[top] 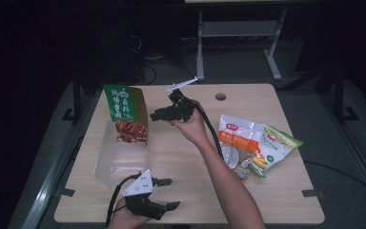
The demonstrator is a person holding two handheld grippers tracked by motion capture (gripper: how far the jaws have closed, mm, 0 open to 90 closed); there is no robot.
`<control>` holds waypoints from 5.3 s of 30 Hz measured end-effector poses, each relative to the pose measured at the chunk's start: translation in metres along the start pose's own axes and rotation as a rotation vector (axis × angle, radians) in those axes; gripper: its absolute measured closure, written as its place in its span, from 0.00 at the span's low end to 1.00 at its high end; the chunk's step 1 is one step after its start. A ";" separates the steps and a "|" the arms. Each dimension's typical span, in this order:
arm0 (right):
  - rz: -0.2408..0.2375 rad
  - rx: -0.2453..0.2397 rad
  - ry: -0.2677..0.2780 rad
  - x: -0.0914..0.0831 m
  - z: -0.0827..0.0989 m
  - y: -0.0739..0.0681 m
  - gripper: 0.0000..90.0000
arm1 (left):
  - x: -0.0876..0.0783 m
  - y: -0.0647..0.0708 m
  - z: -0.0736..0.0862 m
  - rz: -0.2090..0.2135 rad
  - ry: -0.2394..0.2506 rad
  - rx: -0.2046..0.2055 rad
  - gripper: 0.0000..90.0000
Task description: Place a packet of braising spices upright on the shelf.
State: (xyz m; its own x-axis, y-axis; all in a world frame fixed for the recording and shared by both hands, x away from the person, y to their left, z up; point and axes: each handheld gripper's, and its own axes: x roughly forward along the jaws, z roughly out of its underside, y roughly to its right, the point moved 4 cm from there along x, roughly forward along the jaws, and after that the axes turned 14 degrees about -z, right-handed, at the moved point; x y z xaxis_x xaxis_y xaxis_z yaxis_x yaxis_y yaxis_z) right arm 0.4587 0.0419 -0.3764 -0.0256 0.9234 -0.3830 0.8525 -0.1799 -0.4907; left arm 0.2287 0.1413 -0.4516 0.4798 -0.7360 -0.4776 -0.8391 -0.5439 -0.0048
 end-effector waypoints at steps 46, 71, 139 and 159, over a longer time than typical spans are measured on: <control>0.030 0.081 0.024 -0.133 0.127 -0.040 0.60 | 0.005 -0.004 0.002 0.010 -0.015 -0.026 0.26; 0.088 0.135 0.031 -0.165 0.185 -0.051 0.56 | 0.006 -0.001 0.002 0.014 -0.010 -0.034 0.26; 0.397 0.269 0.140 -0.233 0.194 0.014 0.99 | 0.012 -0.001 0.002 0.006 -0.029 -0.020 0.26; 0.337 0.292 0.076 -0.209 0.187 0.018 0.99 | 0.013 0.000 0.002 0.009 -0.030 -0.023 0.26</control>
State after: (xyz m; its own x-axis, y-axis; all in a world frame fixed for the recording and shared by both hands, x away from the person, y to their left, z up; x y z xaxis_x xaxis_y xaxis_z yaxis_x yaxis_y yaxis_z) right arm 0.3816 -0.2179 -0.4518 0.2760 0.8174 -0.5056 0.6236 -0.5526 -0.5530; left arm 0.2346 0.1326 -0.4597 0.4640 -0.7287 -0.5038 -0.8371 -0.5467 0.0198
